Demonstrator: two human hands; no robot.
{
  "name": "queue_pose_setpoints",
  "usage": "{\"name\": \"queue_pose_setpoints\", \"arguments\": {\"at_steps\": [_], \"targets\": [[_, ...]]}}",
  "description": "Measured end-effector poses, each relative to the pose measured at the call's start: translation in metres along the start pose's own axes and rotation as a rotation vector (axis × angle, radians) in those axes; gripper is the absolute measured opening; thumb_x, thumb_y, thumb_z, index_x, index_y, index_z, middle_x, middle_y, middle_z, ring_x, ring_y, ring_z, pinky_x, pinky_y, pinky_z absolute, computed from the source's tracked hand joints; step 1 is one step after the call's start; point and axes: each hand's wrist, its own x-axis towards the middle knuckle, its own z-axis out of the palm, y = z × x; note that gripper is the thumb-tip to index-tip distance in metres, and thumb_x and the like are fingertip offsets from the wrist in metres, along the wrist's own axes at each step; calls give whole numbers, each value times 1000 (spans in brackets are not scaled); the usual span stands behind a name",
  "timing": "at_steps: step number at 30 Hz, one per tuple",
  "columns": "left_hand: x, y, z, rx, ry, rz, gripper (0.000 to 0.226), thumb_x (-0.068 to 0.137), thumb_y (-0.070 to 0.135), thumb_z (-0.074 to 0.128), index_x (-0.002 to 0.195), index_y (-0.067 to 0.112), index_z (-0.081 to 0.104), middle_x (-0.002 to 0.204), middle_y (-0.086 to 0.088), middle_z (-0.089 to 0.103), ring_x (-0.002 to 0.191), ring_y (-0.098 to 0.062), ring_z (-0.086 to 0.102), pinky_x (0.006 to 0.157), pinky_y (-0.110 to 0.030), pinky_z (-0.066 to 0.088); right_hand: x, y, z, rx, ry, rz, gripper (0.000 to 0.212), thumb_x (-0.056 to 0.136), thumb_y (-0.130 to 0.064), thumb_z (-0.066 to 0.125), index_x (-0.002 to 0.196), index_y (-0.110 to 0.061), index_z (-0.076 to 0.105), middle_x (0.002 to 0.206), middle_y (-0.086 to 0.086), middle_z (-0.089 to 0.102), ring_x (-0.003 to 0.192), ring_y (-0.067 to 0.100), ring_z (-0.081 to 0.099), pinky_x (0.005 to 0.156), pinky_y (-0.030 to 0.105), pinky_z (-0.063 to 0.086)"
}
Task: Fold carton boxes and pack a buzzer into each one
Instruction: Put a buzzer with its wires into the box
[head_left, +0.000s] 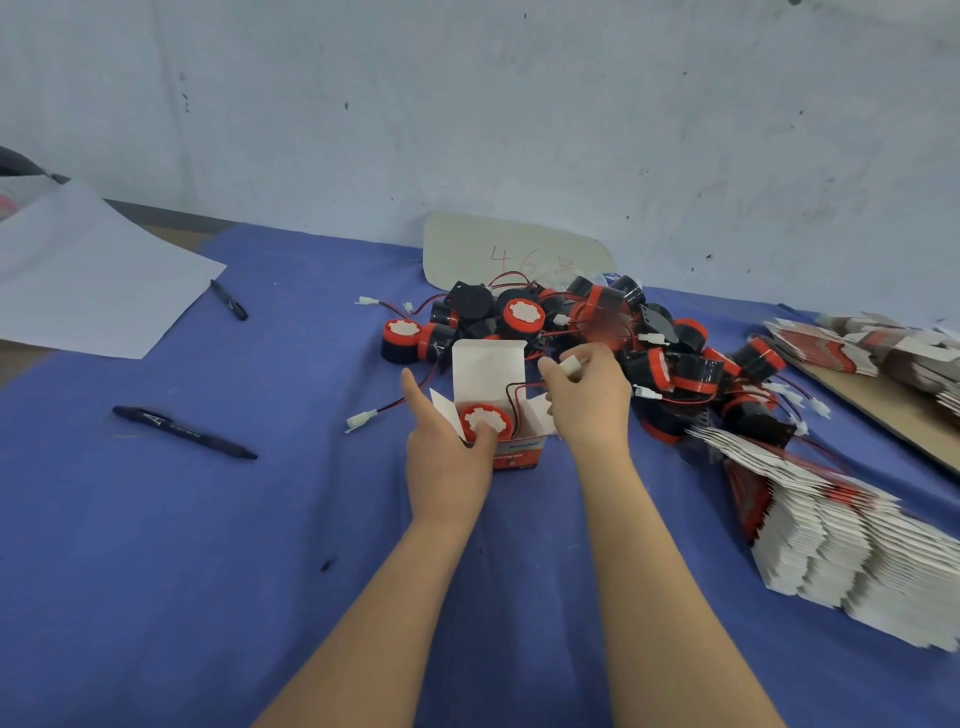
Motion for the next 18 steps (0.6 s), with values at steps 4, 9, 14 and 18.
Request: {"name": "queue_pose_setpoints", "arguments": {"at_steps": [4, 9, 14, 18], "targets": [[-1, 1, -1, 9, 10, 10, 90, 90, 22, 60, 152, 23, -6, 101, -11, 63, 82, -23, 61, 58, -29, 45, 2, 3, 4, -112, 45, 5, 51, 97, -23, 55, 143, -9, 39, 124, 12, 60, 116, 26, 55, 86, 27, 41], [-1, 1, -1, 17, 11, 11, 90, 90, 22, 59, 151, 23, -6, 101, -12, 63, 83, -25, 61, 65, -37, 52, 8, 2, 0, -107, 141, 66, 44, 91, -15, 63, 124, 1, 39, 111, 22, 61, 97, 34, 61, 72, 33, 47], [-1, 1, -1, 0, 5, 16, 90, 89, 21, 61, 152, 22, -4, 100, -10, 64, 81, -23, 61, 59, -31, 46, 4, -1, 2, -174, -15, -59, 18, 96, -14, 53, 111, -5, 56, 102, 15, 64, 87, 33, 64, 79, 47, 54], [0, 1, 1, 7, 11, 16, 90, 89, 21, 61, 152, 21, -4, 102, -12, 63, 81, -23, 58, 56, -28, 40, -4, 5, 2, -394, -162, -175, 25, 96, -14, 51, 120, -13, 60, 115, 9, 62, 99, 27, 60, 83, 38, 51]]}}
